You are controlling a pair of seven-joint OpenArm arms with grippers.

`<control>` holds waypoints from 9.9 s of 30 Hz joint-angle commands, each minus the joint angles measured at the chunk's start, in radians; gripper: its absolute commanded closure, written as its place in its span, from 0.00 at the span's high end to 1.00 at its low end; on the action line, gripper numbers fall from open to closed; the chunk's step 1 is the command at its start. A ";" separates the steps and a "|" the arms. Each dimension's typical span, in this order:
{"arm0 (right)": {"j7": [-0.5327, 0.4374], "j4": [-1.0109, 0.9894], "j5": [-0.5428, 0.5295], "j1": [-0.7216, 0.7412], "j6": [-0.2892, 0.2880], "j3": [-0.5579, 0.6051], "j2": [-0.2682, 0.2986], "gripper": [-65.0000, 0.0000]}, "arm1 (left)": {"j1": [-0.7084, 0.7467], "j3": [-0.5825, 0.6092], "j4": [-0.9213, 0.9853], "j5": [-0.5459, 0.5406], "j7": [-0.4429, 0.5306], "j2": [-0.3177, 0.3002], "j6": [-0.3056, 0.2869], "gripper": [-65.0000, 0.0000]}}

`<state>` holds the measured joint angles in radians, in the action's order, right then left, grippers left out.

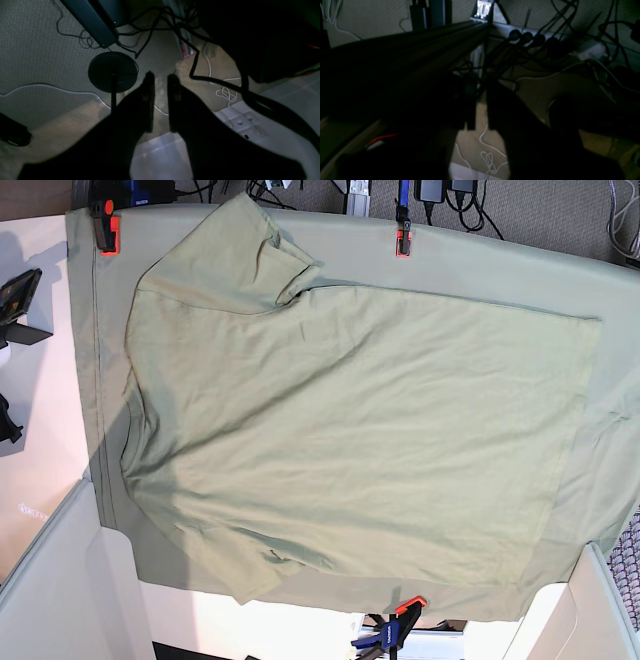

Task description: Fold the T-shirt properly

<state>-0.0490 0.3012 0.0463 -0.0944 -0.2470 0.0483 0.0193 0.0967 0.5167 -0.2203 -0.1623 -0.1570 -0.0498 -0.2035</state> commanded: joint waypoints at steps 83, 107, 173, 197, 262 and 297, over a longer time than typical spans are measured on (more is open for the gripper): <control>0.346 1.503 -0.626 -0.599 0.097 -0.278 -0.021 0.53 | 0.700 -0.983 -1.568 -0.660 -0.327 -0.487 -0.461 0.51; 0.342 1.503 -0.547 -0.611 0.094 -0.237 -0.072 0.44 | 0.316 -0.887 -1.234 -0.550 -0.368 -0.518 -0.256 0.51; 0.450 1.186 -0.442 0.221 0.006 -0.386 0.006 0.00 | -0.267 -0.634 -0.832 -0.604 -0.291 -0.601 -0.495 0.00; 0.801 1.279 -0.476 0.309 -0.030 -0.523 -0.003 0.69 | -0.205 -0.825 -0.931 -0.855 -0.528 -0.633 -0.495 0.59; 0.741 1.191 -0.537 0.144 0.029 -0.602 -0.003 0.00 | -0.265 -0.771 -0.767 -0.717 -0.516 -0.433 -0.495 0.00; 0.813 1.708 -0.656 -0.498 -0.022 -0.658 0.135 0.00 | 0.459 -0.998 -1.310 -0.889 -0.610 -0.678 -0.495 0.00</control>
<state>0.7872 1.9919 -0.6117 -0.5854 -0.2699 -0.5964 0.1436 0.5545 -0.4660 -1.5185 -1.0435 -0.7799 -0.7033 -0.6903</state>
